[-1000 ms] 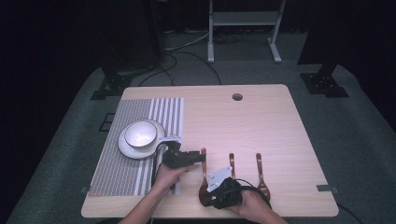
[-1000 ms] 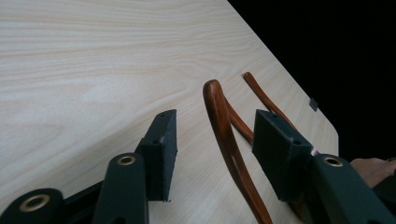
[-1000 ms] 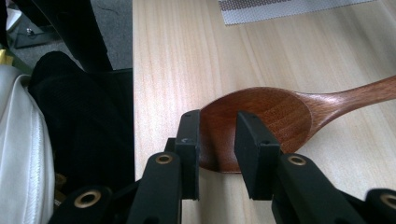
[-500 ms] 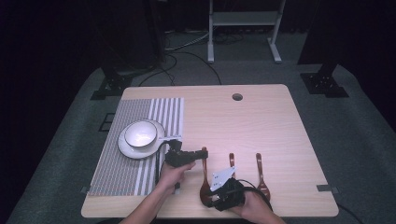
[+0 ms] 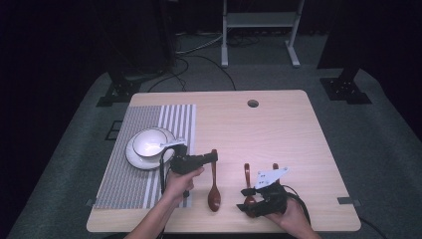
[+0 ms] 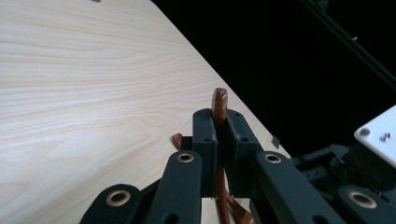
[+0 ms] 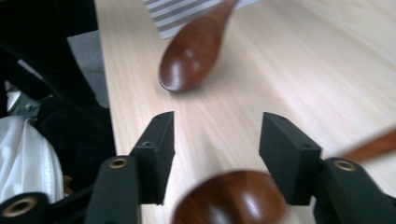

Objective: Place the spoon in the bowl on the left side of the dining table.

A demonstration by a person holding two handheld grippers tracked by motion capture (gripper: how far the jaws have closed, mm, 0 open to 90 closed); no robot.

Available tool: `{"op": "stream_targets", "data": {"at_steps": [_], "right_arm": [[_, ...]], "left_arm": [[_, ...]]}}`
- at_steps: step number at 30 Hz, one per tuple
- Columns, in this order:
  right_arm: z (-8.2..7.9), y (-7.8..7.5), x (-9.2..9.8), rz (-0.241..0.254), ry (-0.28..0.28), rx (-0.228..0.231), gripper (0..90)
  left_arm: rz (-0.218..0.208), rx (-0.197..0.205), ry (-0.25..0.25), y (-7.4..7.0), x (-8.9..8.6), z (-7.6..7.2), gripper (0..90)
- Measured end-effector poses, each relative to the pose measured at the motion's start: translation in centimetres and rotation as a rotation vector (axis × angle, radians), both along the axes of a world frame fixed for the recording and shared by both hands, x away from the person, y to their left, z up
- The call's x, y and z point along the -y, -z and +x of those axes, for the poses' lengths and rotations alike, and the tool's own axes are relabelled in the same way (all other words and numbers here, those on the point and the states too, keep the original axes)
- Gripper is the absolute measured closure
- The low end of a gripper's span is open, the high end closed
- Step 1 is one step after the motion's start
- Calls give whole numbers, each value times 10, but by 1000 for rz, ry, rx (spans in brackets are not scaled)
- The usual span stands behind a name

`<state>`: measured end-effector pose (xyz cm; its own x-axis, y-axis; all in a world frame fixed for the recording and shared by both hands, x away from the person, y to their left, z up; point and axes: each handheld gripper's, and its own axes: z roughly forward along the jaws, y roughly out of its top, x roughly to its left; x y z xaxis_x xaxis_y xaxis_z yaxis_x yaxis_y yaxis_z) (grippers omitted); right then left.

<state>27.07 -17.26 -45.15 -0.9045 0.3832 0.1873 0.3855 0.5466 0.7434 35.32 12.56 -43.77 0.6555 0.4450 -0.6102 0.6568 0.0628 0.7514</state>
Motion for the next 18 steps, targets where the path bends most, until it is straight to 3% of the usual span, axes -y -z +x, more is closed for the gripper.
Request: {"op": "stream_targets", "data": {"at_steps": [13, 18], "right_arm": [[-3, -6, 50, 27, 138, 5, 389], [-7, -4, 67, 49, 182, -3, 379]], "left_arm": [[51, 46, -17, -13, -1, 5, 843], [78, 82, -41, -28, -5, 11, 844]]}}
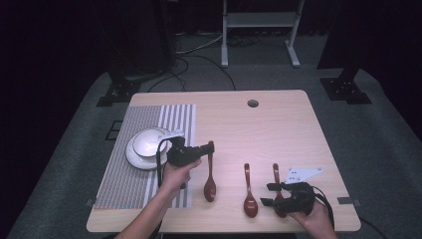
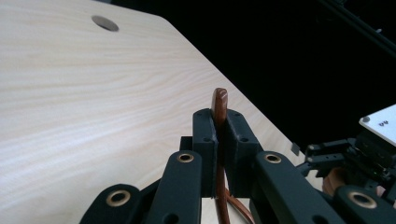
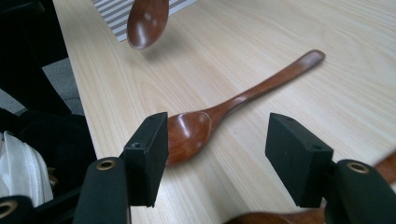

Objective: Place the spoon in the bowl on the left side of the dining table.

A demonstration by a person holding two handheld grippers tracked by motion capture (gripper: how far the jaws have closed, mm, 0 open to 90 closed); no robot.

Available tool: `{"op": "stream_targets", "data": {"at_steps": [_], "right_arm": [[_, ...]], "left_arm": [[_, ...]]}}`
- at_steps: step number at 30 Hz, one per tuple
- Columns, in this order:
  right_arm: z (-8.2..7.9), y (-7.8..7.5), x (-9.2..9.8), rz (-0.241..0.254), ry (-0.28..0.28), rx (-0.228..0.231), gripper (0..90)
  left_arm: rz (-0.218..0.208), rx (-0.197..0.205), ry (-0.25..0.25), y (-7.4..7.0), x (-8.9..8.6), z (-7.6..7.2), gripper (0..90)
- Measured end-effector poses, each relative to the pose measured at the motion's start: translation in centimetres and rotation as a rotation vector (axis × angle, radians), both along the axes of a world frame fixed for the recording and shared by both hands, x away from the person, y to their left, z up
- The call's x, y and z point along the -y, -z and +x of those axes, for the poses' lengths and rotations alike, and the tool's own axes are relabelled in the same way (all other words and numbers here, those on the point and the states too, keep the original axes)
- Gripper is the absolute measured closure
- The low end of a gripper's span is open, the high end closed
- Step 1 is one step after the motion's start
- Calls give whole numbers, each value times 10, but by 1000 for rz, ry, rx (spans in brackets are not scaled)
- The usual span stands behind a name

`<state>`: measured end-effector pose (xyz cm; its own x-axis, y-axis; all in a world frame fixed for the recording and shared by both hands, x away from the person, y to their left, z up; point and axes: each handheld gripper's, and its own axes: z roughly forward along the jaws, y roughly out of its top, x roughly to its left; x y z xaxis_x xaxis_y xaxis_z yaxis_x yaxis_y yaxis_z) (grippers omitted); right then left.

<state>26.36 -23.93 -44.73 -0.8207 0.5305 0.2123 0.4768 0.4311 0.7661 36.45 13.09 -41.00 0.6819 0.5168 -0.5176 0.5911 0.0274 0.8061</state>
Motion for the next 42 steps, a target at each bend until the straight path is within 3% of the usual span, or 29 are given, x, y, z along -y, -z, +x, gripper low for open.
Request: {"op": "stream_targets", "data": {"at_steps": [10, 23, 42], "right_arm": [[-3, 0, 7, -12, 19, -8, 348], [-3, 0, 17, 11, 57, -11, 327], [0, 0, 21, 33, 65, -10, 330]], "left_arm": [[17, 27, -44, -19, -14, 13, 844], [46, 65, -94, -41, -31, 23, 844], [42, 87, -180, -63, -60, 40, 843]]}}
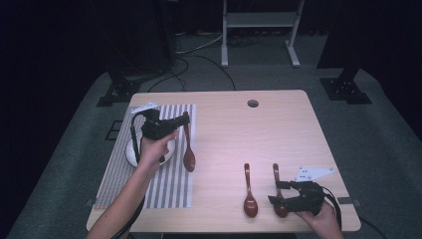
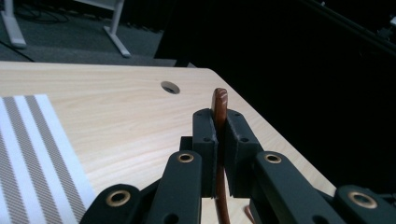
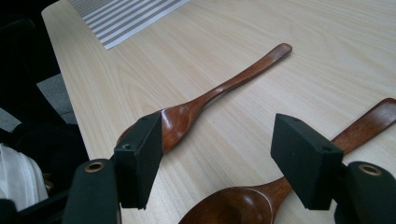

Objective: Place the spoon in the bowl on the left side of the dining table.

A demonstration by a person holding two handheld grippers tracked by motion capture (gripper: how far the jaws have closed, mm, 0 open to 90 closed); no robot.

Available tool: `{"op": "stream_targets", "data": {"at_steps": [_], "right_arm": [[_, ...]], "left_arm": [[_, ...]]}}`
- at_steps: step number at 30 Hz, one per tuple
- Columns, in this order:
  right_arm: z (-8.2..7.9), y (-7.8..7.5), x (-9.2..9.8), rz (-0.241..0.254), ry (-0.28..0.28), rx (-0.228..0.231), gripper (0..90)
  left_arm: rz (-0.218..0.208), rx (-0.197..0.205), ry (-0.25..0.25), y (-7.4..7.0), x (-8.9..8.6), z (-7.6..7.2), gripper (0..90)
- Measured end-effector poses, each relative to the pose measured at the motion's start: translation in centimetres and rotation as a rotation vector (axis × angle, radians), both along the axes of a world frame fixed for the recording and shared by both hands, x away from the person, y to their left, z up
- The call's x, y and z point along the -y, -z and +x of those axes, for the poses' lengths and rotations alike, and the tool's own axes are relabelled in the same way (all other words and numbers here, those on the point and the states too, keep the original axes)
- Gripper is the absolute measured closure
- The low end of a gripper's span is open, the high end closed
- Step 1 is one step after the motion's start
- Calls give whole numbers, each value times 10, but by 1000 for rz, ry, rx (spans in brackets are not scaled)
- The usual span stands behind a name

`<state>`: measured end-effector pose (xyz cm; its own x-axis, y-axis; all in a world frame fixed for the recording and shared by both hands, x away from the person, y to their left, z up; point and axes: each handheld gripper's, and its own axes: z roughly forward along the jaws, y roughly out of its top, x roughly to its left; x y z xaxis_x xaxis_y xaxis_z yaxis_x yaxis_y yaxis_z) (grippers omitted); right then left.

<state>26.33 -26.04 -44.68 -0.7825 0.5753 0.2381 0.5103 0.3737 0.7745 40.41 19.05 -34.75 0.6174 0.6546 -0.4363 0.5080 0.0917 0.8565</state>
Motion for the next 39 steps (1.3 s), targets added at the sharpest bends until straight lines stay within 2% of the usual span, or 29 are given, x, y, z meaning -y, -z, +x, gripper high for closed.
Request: {"op": "stream_targets", "data": {"at_steps": [6, 16, 24, 31, 39], "right_arm": [[0, 0, 2, 4, 6, -3, 330], [2, 0, 0, 6, 2, -8, 331], [2, -1, 5, 19, 11, -8, 332], [3, -1, 4, 18, 7, -12, 332], [3, -2, 4, 20, 10, -12, 332]], "left_arm": [[4, -3, -38, -5, -13, 6, 843], [15, -8, -72, -9, -20, 14, 843], [28, -2, -141, -18, -38, 23, 843], [18, -6, -192, -22, -55, 29, 843], [-4, -17, -249, -20, -75, 32, 843]]}}
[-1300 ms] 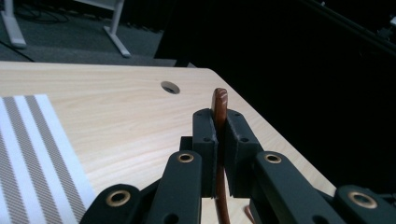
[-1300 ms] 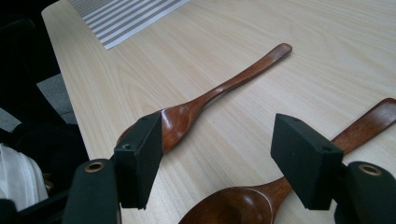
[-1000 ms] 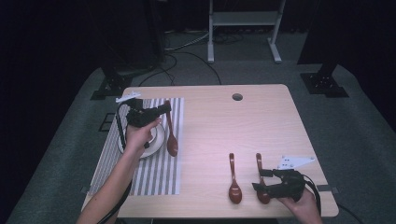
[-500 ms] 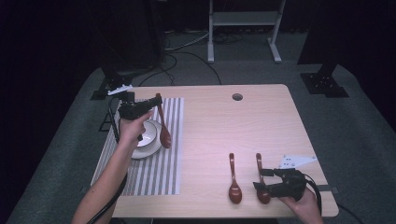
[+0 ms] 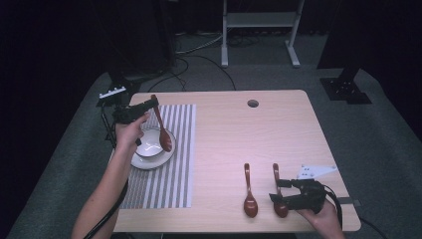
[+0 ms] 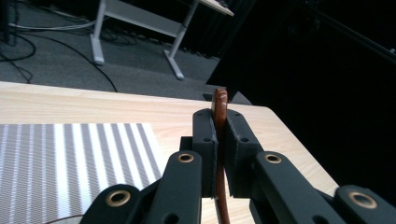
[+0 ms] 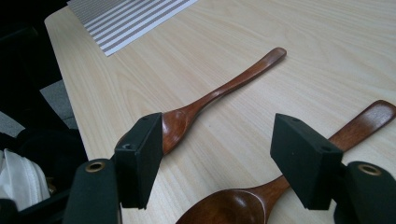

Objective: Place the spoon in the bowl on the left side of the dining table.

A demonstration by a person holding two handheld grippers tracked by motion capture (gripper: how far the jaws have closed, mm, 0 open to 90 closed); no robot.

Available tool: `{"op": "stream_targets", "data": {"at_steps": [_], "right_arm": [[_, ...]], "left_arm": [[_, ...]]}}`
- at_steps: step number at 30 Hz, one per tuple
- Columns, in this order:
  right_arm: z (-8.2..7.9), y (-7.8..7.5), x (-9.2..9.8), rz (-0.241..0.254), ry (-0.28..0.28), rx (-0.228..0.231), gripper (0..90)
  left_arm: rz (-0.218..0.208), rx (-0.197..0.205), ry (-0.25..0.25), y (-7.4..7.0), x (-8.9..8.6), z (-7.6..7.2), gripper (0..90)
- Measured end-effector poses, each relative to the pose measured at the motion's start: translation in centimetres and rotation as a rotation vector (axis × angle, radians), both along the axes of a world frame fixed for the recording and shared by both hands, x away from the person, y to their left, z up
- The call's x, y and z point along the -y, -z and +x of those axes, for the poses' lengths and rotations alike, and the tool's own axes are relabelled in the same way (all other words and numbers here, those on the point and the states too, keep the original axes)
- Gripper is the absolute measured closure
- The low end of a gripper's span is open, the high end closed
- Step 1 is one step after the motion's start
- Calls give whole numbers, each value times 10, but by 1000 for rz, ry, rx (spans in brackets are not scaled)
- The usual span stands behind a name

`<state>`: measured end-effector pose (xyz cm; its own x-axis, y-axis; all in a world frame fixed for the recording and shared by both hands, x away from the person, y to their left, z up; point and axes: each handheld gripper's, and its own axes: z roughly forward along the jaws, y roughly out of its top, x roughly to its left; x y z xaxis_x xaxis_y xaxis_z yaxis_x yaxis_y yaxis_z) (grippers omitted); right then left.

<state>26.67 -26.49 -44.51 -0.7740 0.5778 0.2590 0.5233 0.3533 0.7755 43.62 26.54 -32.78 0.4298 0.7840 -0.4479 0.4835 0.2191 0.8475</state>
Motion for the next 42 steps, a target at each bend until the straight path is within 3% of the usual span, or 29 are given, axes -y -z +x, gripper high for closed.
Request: {"op": "stream_targets", "data": {"at_steps": [12, 16, 42], "right_arm": [[0, 0, 0, -1, -1, -1, 332], [0, 0, -1, -1, -1, 0, 334], [0, 1, 2, 2, 7, -1, 334]], "left_arm": [[-8, -13, -74, 6, -25, 3, 843], [-30, -23, -97, 12, -34, 4, 843], [-46, -45, -197, 28, -61, 4, 843]]}}
